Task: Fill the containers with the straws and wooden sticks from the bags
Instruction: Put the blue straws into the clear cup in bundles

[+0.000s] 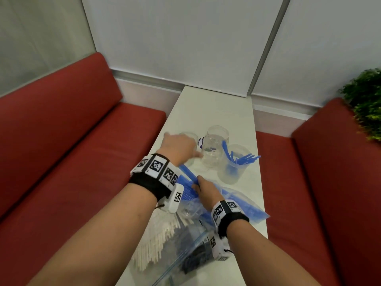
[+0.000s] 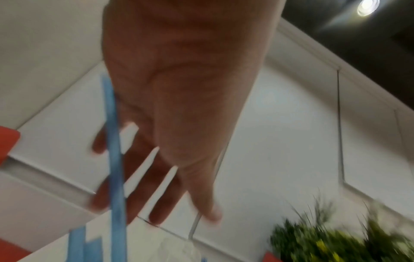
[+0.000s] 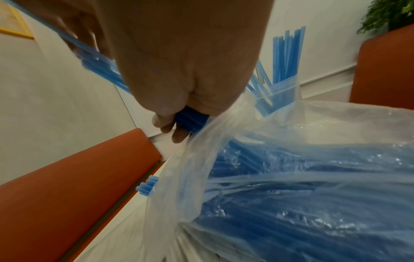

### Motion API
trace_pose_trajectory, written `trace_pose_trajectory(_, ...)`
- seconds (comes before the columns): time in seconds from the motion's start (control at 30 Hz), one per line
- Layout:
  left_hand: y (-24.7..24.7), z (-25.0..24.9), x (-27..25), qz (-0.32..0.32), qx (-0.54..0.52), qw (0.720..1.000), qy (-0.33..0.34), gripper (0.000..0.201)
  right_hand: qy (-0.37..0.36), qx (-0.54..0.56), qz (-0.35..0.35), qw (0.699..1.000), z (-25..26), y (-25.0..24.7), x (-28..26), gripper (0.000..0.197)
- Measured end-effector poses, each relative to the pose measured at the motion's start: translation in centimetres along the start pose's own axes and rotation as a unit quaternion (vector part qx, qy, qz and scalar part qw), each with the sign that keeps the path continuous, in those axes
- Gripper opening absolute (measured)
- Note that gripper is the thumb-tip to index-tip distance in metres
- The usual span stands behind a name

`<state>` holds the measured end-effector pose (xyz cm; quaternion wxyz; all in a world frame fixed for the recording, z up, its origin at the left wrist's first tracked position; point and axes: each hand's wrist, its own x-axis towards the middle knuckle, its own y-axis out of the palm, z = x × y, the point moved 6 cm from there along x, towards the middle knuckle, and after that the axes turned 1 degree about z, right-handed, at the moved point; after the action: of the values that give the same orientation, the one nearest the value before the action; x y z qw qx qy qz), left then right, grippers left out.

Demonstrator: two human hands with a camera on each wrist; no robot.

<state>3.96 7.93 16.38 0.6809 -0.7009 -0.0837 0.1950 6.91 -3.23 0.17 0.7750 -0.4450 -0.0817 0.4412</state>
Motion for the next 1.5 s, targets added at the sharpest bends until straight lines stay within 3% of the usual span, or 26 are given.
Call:
trace_pose_trajectory(0.03,-1.9,0.2,-0.1,-0.099,-0.033,0.994,0.013,0.047,0.005,0.012,-0.01,1.0,0.0,-0.2,0.0,0.008)
trace_pose_trajectory(0.07,-3.9,0.4,-0.6,-0.223,-0.089,0.97,0.038,0.046,0.009,0.044,-0.027,0.999,0.0,-0.5,-0.1,0.014)
trace_pose_trajectory(0.1,-5.5,0.9,-1.7,-0.356,-0.154,0.919,0.068,0.042,0.002,0.039,-0.055,0.998,0.1,-0.8,0.0,0.021)
trace_pose_trajectory(0.13,-6.3,1.7,-3.0,-0.472,-0.215,0.85,0.09,0.036,0.016,0.045,-0.061,0.997,-0.1,-0.9,0.1,0.024)
trace_pose_trajectory(0.17,-6.5,2.6,-4.0,-0.554,-0.268,0.782,0.095,0.03,0.005,0.032,-0.06,0.998,0.1,-1.1,0.3,0.023)
trace_pose_trajectory(0.23,-5.0,4.6,-4.0,-0.603,-0.402,0.687,0.054,0.025,0.004,0.091,-0.045,0.995,0.9,-1.5,0.4,0.016)
trace_pose_trajectory(0.33,-0.1,6.3,-1.7,-0.503,-0.63,0.587,-0.072,0.039,-0.014,0.153,-0.075,0.985,2.3,-3.1,0.8,0.014)
trace_pose_trajectory(0.4,3.7,6.6,-0.7,-0.429,-0.705,0.544,-0.15,0.041,-0.037,0.18,-0.101,0.978,3.6,-4.4,0.7,0.014)
trace_pose_trajectory(0.43,5.6,6.5,-0.1,-0.38,-0.732,0.536,-0.179,0.038,-0.054,0.195,-0.116,0.973,4.4,-5.2,0.7,0.014)
trace_pose_trajectory(0.5,9.2,5.2,1.2,-0.241,-0.765,0.555,-0.221,0.037,-0.08,0.236,-0.153,0.956,5.8,-7.2,0.5,0.013)
trace_pose_trajectory(0.6,13.6,1.6,1.9,-0.018,-0.783,0.58,-0.225,0.046,-0.102,0.316,-0.203,0.921,7.5,-11.1,0.0,0.016)
trace_pose_trajectory(0.67,15.0,0.1,1.9,0.051,-0.782,0.583,-0.212,0.05,-0.123,0.369,-0.224,0.893,8.5,-14.1,-0.4,0.016)
trace_pose_trajectory(0.77,15.7,-1.0,1.8,0.115,-0.811,0.538,-0.198,0.061,-0.162,0.409,-0.242,0.864,9.9,-17.8,-1.4,0.016)
trace_pose_trajectory(0.83,15.5,-2.1,1.8,0.169,-0.85,0.464,-0.183,0.068,-0.183,0.432,-0.249,0.847,10.4,-19.2,-2.1,0.016)
trace_pose_trajectory(0.9,15.1,-3.3,1.9,0.2,-0.881,0.396,-0.165,0.072,-0.201,0.437,-0.258,0.838,10.5,-20.0,-2.8,0.014)
trace_pose_trajectory(0.93,15.0,-3.8,2.0,0.207,-0.886,0.382,-0.16,0.072,-0.209,0.433,-0.263,0.837,10.5,-20.3,-3.1,0.014)
trace_pose_trajectory(1.17,14.6,-5.4,3.0,0.184,-0.907,0.341,-0.164,0.047,-0.233,0.428,-0.265,0.832,9.5,-20.7,-4.0,0.004)
trace_pose_trajectory(1.3,14.5,-6.1,2.8,0.192,-0.904,0.346,-0.163,0.037,-0.226,0.412,-0.295,0.832,8.5,-20.7,-4.1,0.027)
trace_pose_trajectory(1.37,14.3,-6.3,2.8,0.192,-0.911,0.327,-0.163,0.034,-0.217,0.409,-0.3,0.834,8.2,-20.7,-3.9,0.034)
trace_pose_trajectory(1.5,13.0,-7.0,2.9,0.193,-0.93,0.278,-0.147,0.034,-0.221,0.401,-0.291,0.84,7.9,-20.2,-3.7,0.012)
